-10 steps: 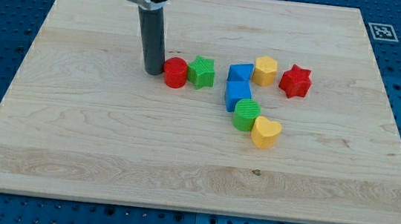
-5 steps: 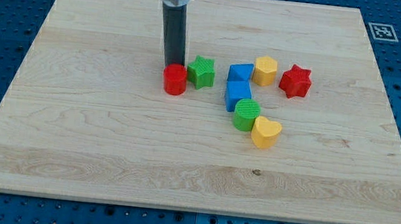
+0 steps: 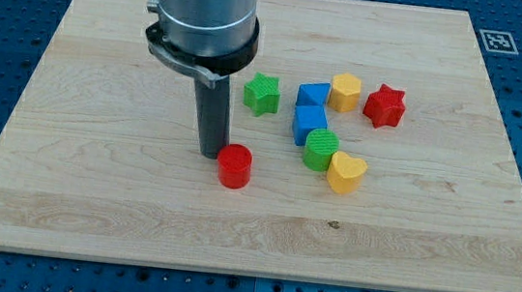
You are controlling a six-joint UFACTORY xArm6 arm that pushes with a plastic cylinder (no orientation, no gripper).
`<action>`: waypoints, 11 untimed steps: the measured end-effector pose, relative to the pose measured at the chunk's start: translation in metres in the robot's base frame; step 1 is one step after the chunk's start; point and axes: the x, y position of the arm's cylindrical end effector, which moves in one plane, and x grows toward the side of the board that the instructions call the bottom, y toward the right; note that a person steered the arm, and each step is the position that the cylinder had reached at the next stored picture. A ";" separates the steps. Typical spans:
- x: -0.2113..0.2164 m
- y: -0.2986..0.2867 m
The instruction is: Move the red circle to the bottom of the yellow heart
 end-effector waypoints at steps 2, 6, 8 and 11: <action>0.043 0.000; 0.041 0.030; 0.037 0.043; 0.029 0.044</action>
